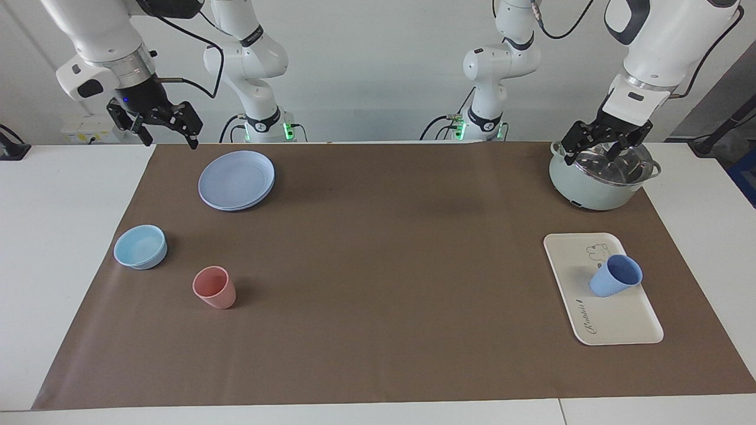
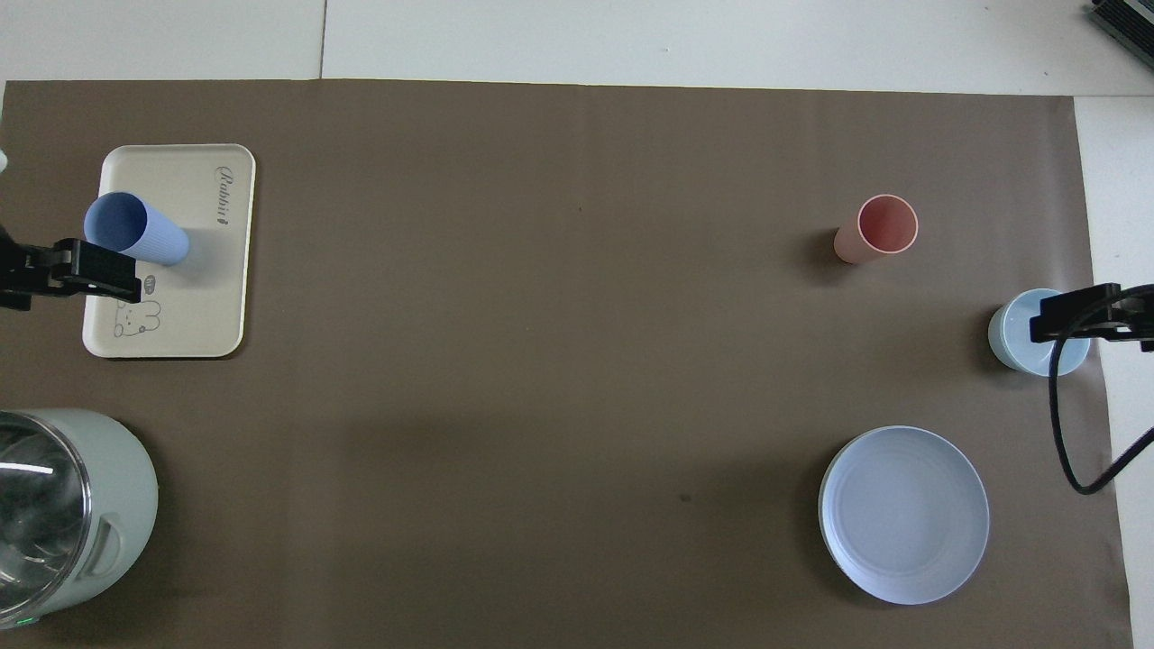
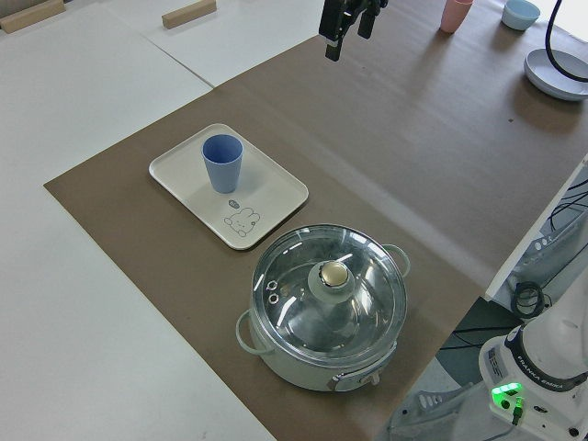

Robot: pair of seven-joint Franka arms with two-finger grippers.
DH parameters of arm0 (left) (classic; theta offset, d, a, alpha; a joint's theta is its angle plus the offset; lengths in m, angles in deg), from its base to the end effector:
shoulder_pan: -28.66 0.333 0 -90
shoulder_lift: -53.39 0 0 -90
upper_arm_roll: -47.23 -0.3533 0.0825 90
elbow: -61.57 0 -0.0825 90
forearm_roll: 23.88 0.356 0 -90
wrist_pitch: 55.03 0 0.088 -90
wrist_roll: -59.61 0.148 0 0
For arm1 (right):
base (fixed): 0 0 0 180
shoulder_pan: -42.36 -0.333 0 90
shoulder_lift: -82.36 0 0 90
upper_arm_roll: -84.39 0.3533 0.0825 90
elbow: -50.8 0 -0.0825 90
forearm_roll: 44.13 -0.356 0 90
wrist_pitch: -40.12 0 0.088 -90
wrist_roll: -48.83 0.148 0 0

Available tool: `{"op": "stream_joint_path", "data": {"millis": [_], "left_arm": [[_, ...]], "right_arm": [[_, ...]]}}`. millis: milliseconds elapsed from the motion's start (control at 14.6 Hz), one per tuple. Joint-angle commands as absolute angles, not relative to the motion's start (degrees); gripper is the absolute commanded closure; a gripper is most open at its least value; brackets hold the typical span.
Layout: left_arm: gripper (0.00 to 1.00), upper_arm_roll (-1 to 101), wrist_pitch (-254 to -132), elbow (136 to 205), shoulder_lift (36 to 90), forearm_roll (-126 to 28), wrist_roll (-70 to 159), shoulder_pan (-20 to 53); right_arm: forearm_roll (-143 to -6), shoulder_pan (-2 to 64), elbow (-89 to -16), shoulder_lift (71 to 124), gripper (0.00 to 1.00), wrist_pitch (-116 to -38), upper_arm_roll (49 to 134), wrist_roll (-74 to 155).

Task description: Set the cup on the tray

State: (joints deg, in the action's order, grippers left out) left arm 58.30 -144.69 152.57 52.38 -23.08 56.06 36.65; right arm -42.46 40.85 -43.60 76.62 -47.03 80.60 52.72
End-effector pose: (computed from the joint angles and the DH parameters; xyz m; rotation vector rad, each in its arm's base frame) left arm 0.5188 -0.0268 0.6216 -3.1239 -0.0129 0.0079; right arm 0.4842 -0.0255 0.6332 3.1139 -0.1688 -0.0409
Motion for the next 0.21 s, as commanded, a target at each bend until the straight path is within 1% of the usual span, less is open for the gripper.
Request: {"op": "stream_joint_path", "data": {"millis": [0,137], "left_arm": [[0.00,58.30,-144.23,154.03,50.76,-23.09,56.36,37.00],[0.00,58.30,-144.23,154.03,50.76,-23.09,56.36,37.09]], "right_arm": [[-41.14,41.13,-45.53,75.06,0.00,-48.48,80.78,53.31],[-41.14,41.13,-45.53,75.06,0.00,-48.48,80.87,53.31]]}}
